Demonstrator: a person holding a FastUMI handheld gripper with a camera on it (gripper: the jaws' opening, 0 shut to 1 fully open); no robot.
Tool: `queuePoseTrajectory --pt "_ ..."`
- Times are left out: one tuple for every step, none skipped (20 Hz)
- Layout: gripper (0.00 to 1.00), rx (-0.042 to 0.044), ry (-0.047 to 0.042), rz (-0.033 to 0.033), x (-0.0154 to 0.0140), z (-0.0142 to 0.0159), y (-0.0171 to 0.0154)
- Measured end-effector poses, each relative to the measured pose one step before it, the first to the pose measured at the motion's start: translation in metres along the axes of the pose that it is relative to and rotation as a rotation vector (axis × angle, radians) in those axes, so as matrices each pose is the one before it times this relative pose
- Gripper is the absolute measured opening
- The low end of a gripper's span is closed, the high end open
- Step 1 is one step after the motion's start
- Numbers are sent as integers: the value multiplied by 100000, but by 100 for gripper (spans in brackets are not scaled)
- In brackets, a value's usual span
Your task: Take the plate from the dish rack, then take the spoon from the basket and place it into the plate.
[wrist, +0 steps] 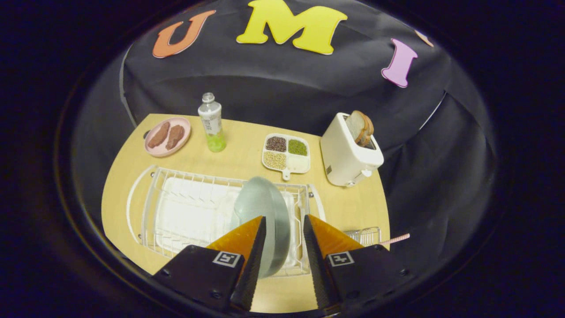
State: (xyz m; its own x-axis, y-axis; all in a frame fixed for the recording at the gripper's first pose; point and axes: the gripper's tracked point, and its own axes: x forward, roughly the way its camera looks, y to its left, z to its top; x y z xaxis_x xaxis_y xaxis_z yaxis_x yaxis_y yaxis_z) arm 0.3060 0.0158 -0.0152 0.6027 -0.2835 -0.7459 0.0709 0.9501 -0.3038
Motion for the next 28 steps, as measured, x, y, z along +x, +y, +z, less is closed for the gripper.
queuePoseTrajectory --pt "53 -2038 2876 -1291 476 -2 163" --pt "45 -2328 4141 -1345 413 -193 206" --pt "40 -1387 1924 -1263 114 -77 320" --pt "38 -1882 1662 -1606 364 23 7" --pt "36 -161 139 -348 52 258 99" --pt "34 719 911 -588 137 -196 309" --pt "30 413 -539 -1463 -199 168 -29" --pt "26 82 -426 -2952 -35 -74 1" --pt "23 -424 -436 -5640 -42 -45 -381" --pt "19 435 -1240 -3552 -1 54 122" --pt "17 47 -1381 -3071 -217 93 250" --pt "16 -1025 -1377 -2606 -491 28 354" --pt "15 -1378 -1830 -2535 -482 126 215" --pt "14 -26 -1436 -2618 -507 151 226" --pt "14 1056 -1452 -1688 -485 -142 -71" --pt "14 1417 -1438 -1764 -494 5 43" --pt "14 879 -1179 -1665 -437 29 29" --pt "14 576 -1283 -1489 -330 94 53" --pt "14 661 -974 -1269 -296 27 -1" --pt "14 1463 -1067 -1262 -176 -51 25" --pt "14 1095 -729 -1263 -178 8 -56" --pt "14 1443 -909 -709 -190 -39 -14" --pt "14 539 -1141 -1751 -173 -26 -219" --pt "14 655 -904 -1286 -78 -108 -168" --pt "14 190 -922 -1360 -92 -312 -92" --pt "14 -533 -667 -1215 -86 -207 -268" --pt "14 411 -612 -783 -101 -343 -250" --pt "14 558 -806 -617 -136 -262 -215"
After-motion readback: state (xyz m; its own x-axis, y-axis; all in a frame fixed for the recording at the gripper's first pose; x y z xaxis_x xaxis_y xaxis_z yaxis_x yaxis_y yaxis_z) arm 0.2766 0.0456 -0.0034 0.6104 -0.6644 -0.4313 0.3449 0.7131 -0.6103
